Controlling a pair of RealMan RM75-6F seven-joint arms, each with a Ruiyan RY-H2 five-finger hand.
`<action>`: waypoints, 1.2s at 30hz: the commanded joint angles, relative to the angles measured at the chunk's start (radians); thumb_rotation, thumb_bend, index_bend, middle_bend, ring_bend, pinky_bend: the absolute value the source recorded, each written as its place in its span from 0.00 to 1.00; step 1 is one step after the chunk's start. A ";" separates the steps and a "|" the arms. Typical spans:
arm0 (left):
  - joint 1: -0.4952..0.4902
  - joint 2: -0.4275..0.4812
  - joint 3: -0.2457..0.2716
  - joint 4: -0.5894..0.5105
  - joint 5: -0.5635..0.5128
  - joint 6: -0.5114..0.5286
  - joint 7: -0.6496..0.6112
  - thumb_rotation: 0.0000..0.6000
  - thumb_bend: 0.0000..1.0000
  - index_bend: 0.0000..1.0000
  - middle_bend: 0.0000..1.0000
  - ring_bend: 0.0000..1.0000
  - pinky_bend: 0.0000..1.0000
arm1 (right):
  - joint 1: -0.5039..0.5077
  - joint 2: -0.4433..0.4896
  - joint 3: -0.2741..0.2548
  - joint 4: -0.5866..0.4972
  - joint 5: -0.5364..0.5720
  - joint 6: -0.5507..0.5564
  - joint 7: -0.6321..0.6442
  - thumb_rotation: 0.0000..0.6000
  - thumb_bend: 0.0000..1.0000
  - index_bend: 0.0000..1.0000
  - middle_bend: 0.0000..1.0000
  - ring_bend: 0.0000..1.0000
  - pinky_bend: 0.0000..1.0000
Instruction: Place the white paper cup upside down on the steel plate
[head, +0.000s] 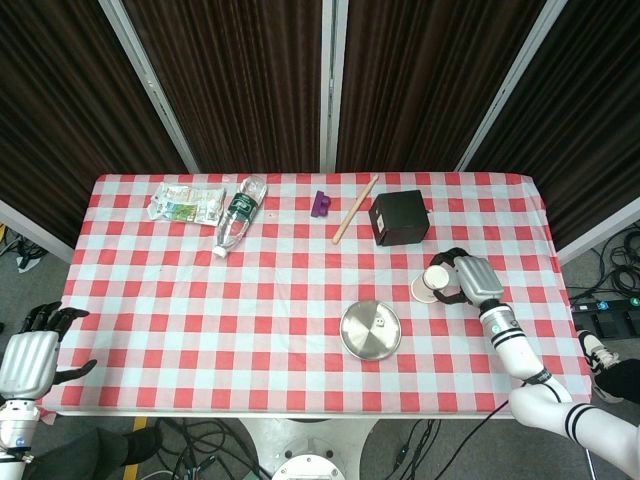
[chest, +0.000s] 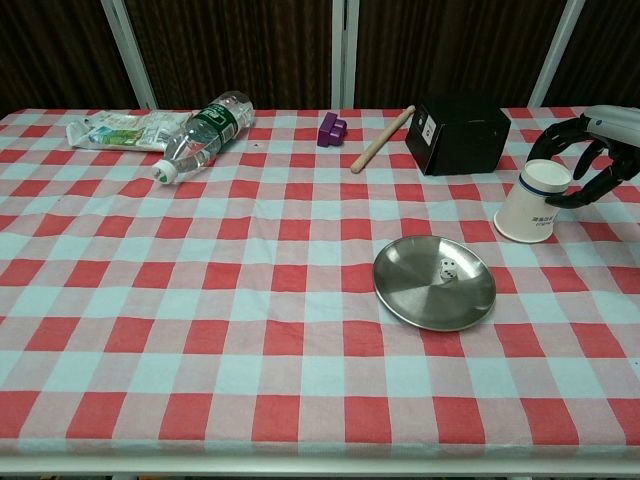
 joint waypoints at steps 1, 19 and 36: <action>0.001 0.001 0.000 0.000 -0.002 0.000 -0.002 1.00 0.06 0.28 0.26 0.13 0.14 | -0.011 0.022 0.005 -0.038 -0.024 0.031 0.030 1.00 0.23 0.49 0.38 0.22 0.35; 0.006 -0.006 0.006 0.008 -0.005 0.000 -0.014 1.00 0.06 0.28 0.26 0.13 0.14 | 0.026 0.070 -0.079 -0.249 -0.260 0.072 0.105 1.00 0.23 0.49 0.41 0.24 0.35; 0.006 -0.017 0.004 0.027 -0.003 0.001 -0.025 1.00 0.06 0.28 0.26 0.13 0.14 | 0.036 -0.029 -0.134 -0.170 -0.316 0.117 0.012 1.00 0.23 0.49 0.41 0.24 0.35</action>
